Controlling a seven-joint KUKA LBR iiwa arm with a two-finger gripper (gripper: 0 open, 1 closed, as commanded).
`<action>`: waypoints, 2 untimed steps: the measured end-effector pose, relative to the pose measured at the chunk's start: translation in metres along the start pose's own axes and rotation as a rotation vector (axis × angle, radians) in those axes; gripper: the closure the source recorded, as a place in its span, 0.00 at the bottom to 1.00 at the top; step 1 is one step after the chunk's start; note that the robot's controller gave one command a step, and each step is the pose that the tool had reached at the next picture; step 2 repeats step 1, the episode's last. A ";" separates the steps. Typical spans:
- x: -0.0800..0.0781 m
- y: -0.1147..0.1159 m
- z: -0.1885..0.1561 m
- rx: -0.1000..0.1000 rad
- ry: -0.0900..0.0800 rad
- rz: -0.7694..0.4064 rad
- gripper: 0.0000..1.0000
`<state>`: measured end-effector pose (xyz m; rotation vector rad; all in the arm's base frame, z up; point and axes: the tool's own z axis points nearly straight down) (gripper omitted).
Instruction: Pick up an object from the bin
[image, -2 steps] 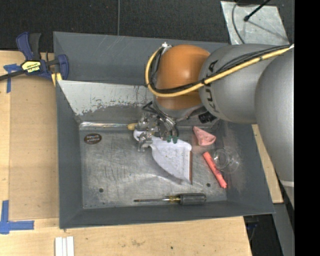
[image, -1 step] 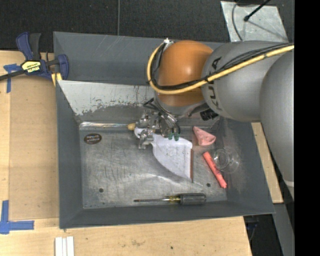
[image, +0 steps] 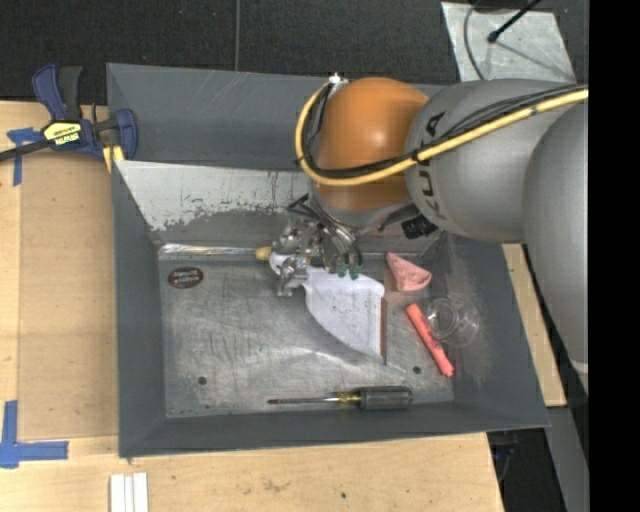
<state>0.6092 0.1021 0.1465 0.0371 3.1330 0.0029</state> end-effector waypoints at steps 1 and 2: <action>0.001 0.000 -0.006 0.001 0.006 0.001 1.00; 0.001 0.000 -0.006 0.001 0.006 0.001 1.00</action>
Offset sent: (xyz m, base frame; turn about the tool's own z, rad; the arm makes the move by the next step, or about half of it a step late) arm 0.0002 -0.0001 0.0471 0.0000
